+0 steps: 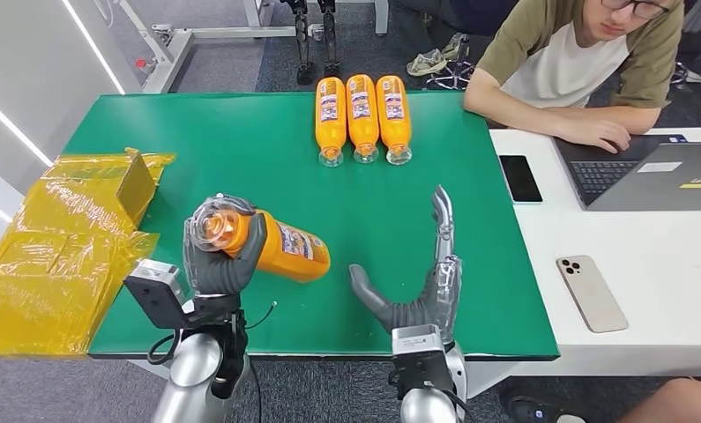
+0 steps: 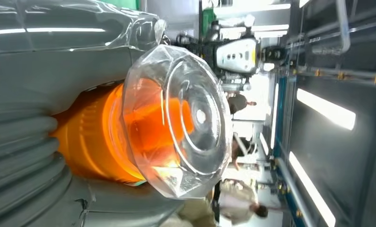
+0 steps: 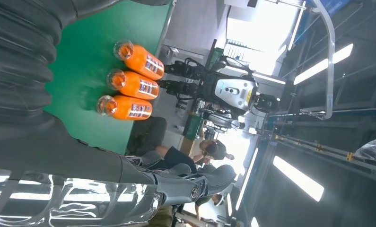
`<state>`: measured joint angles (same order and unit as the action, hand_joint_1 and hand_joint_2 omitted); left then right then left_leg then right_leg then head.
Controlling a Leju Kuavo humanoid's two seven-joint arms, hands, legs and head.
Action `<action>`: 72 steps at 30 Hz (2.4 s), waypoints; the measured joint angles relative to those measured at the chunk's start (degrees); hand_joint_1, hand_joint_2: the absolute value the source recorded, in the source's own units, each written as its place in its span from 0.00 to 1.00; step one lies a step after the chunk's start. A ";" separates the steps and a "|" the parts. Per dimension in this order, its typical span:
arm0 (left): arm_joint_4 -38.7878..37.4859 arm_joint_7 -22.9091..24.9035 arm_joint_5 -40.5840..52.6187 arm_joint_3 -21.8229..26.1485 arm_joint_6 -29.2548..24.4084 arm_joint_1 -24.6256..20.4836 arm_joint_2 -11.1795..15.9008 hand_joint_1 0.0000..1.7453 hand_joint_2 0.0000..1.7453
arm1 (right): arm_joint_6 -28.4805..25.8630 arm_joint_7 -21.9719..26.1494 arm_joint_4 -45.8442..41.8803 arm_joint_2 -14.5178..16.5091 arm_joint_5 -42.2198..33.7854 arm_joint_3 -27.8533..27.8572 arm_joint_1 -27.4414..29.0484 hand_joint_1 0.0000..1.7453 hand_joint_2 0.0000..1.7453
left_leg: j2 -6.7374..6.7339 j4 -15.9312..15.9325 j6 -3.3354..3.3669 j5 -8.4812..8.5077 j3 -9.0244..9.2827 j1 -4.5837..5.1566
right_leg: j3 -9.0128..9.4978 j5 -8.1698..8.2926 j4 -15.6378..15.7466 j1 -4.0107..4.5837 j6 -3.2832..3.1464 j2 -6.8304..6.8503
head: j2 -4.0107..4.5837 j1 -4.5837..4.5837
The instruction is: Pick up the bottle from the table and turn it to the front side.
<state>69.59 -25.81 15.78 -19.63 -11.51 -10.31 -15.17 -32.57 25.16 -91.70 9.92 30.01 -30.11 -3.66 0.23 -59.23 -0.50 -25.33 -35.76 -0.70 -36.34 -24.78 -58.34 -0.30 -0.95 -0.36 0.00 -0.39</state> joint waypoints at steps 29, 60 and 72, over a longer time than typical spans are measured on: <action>-42.18 28.71 73.98 -0.25 -15.23 -33.99 28.30 1.00 1.00 | -1.55 3.84 -0.71 -1.05 -6.16 0.15 2.78 0.00 1.00 | -0.21 0.01 -0.33 0.22 0.05 -0.08 | -0.10 0.16 -0.18 0.08 -0.25 -0.24 | 0.00 -0.03; -50.90 19.63 72.51 -10.63 1.75 -35.86 30.09 1.00 1.00 | 1.47 1.68 -1.49 -0.98 -3.20 0.06 2.71 0.00 1.00 | -0.20 0.01 -0.34 0.23 0.04 -0.08 | -0.11 0.16 -0.18 0.08 -0.26 -0.21 | 0.00 -0.02; -52.05 21.15 70.30 -10.69 0.95 -28.60 25.53 1.00 1.00 | 2.44 -0.84 -3.57 -0.75 0.32 0.24 2.82 0.00 1.00 | -0.19 0.01 -0.30 0.20 0.00 -0.06 | -0.12 0.15 -0.12 0.06 -0.25 -0.19 | 0.00 -0.04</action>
<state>17.54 -4.66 86.08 -30.33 -10.56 -38.91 10.36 -30.14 24.32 -95.27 9.17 30.33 -29.88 -0.85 0.05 -59.22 -0.80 -25.13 -35.75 -0.77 -36.46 -24.62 -58.46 -0.24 -1.20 -0.55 0.00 -0.43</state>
